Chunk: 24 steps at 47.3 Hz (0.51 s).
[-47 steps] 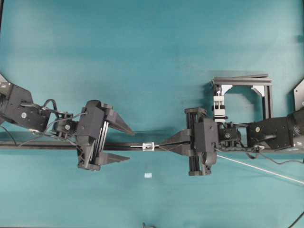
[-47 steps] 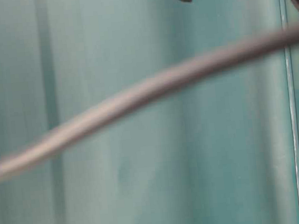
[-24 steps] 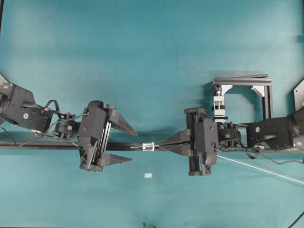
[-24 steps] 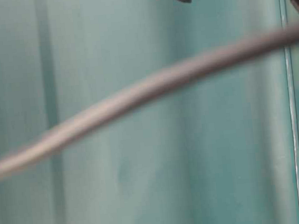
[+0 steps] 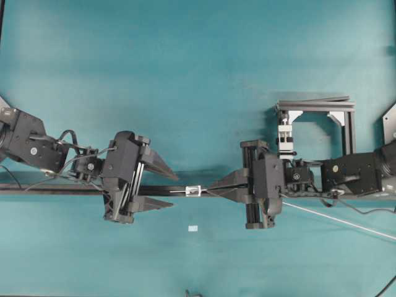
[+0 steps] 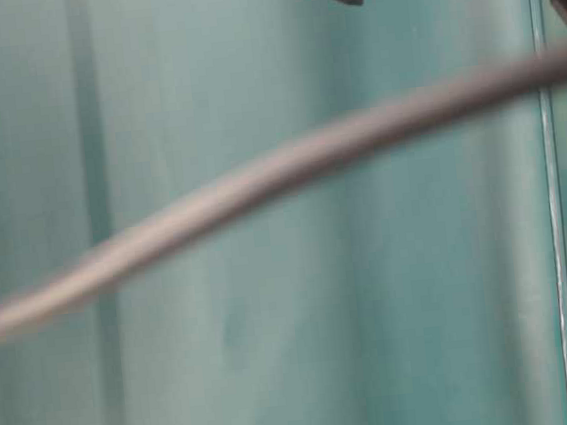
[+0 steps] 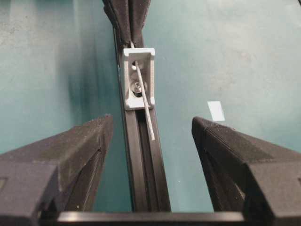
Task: Insert the wire through the hole in the metal fitting marked with a red label.
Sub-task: 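Grasp the wire tip emerging from the hole with the left gripper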
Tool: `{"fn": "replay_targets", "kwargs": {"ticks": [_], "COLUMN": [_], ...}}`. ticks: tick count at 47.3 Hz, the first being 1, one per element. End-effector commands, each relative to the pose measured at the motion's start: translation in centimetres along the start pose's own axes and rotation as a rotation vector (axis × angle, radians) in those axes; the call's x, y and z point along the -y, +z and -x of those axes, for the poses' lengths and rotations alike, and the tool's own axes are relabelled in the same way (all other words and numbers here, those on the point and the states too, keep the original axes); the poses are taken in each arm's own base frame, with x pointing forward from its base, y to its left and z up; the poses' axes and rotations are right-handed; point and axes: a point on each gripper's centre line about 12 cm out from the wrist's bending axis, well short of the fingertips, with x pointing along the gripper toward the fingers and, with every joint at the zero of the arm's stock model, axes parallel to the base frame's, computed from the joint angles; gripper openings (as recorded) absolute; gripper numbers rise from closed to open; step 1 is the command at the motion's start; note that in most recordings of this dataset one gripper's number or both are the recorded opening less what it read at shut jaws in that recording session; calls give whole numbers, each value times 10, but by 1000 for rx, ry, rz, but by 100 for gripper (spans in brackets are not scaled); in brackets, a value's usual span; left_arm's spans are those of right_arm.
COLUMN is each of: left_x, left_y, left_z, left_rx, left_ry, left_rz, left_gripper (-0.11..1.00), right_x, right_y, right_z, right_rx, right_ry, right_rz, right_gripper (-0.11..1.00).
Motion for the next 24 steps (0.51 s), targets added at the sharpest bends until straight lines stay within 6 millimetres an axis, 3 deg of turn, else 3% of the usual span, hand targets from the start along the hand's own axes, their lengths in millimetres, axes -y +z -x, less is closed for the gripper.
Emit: {"fn": "replay_targets", "kwargs": {"ticks": [1, 24], "left_x": [3, 2], "left_y": [10, 4], "left_z": [-1, -6], "left_rx": [30, -8], "left_ry": [-8, -3], "left_rz": [-1, -4], "left_gripper": [21, 21], "right_x": [-2, 0], "right_y": [11, 10], "right_z": [0, 0], "right_rx": [35, 33], "right_ry": [6, 2], "right_rz": [-7, -6], "right_gripper": [-1, -1]}}
